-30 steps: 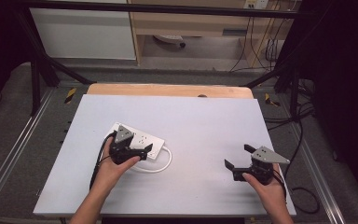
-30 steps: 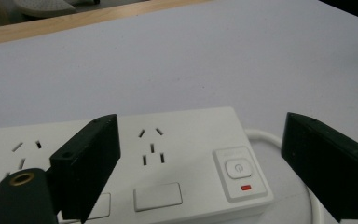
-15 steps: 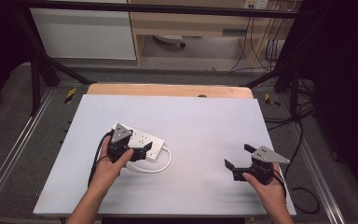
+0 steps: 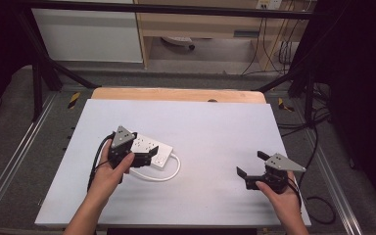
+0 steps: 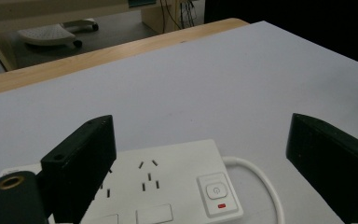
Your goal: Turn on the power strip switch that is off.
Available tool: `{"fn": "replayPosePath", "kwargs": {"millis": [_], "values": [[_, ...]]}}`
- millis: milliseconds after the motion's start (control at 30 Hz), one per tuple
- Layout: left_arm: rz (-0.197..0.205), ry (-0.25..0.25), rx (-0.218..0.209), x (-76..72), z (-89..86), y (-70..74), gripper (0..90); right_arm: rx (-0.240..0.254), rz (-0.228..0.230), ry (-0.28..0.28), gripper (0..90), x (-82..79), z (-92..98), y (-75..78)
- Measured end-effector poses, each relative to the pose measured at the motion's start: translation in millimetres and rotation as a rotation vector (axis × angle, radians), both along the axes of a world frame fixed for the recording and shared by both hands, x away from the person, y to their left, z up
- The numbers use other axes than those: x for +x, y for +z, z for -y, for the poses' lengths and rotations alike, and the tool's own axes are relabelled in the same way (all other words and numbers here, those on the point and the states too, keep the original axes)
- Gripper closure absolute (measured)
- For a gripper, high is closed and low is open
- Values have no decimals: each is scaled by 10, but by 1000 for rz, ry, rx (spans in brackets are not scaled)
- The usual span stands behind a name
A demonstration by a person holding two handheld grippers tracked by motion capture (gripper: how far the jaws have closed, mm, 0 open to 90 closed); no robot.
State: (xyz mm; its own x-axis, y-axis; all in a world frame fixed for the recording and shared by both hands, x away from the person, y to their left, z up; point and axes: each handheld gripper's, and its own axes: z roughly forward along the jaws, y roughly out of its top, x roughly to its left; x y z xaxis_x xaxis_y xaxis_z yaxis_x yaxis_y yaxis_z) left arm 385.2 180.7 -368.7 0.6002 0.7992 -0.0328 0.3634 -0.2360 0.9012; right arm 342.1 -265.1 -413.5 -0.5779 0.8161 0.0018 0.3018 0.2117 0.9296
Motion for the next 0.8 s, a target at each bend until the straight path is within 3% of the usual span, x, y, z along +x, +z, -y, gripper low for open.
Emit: {"fn": "replayPosePath", "kwargs": {"millis": [400, 800], "values": [[11, 12, 0, -189, -182, 103, 83, 1, -3, 1, 24, 5, 3, -2], [25, 77, -41, -414, -565, 72, 82, -4, -7, 4, 23, 7, -7, -12]]}}
